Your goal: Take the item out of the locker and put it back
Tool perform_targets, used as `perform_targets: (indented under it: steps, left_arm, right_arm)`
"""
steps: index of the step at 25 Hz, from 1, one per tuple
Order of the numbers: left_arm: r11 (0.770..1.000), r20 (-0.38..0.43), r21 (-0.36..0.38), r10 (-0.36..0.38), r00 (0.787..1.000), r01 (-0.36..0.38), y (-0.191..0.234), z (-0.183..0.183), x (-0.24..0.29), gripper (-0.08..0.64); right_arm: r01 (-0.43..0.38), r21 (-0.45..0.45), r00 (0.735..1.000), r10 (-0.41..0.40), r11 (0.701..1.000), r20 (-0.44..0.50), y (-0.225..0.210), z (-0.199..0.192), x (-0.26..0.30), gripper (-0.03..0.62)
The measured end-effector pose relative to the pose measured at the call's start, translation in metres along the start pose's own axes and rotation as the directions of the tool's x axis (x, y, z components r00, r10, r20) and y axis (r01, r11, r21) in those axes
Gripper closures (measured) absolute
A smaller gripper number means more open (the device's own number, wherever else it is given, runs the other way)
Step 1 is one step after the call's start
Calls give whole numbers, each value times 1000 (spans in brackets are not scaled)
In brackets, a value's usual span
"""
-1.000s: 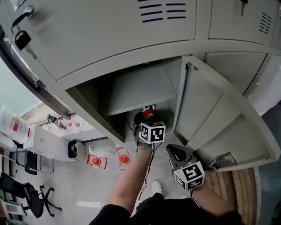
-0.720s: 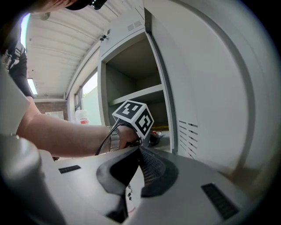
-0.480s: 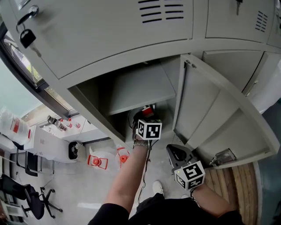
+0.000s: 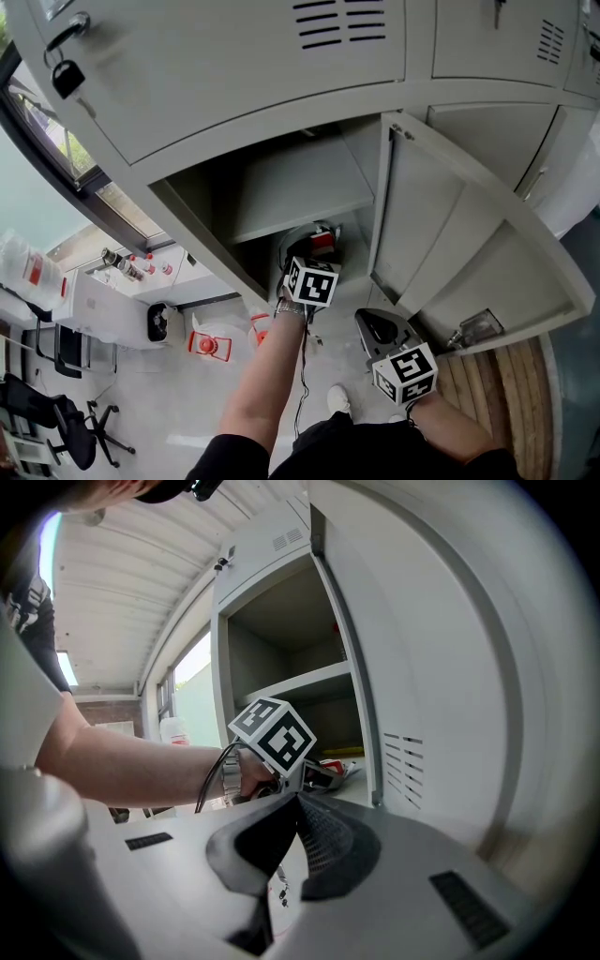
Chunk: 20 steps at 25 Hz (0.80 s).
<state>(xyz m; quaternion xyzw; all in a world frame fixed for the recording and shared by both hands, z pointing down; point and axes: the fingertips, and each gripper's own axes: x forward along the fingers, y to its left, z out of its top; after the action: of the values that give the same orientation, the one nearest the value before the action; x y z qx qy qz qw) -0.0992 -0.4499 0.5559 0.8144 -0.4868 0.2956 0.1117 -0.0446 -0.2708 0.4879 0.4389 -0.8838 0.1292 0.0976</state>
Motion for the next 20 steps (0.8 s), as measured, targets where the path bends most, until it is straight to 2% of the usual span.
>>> perform_targets:
  steps: [7,10,15,20]
  left_arm:
    - [990,6,78,-120,993,120,-13,-6,-10,253]
    - [983,22,107,-151,988,148,-17,-5,-13,253]
    - [983,24,111,-147,989,143,-19,-5,-12,252]
    - [990,40,72,-122,992,119,-15,-2,-14,250]
  right_arm:
    - [-14,1,1000,14,1000,0,7,0,2,540]
    - [-19,5,1000,19,1000,-3,9,-2,3,540]
    - [-22,5,1000,22,1000,-2,13,-1,5,540]
    - [-17,10,1000,17,1000,-3,11,-2,4,540]
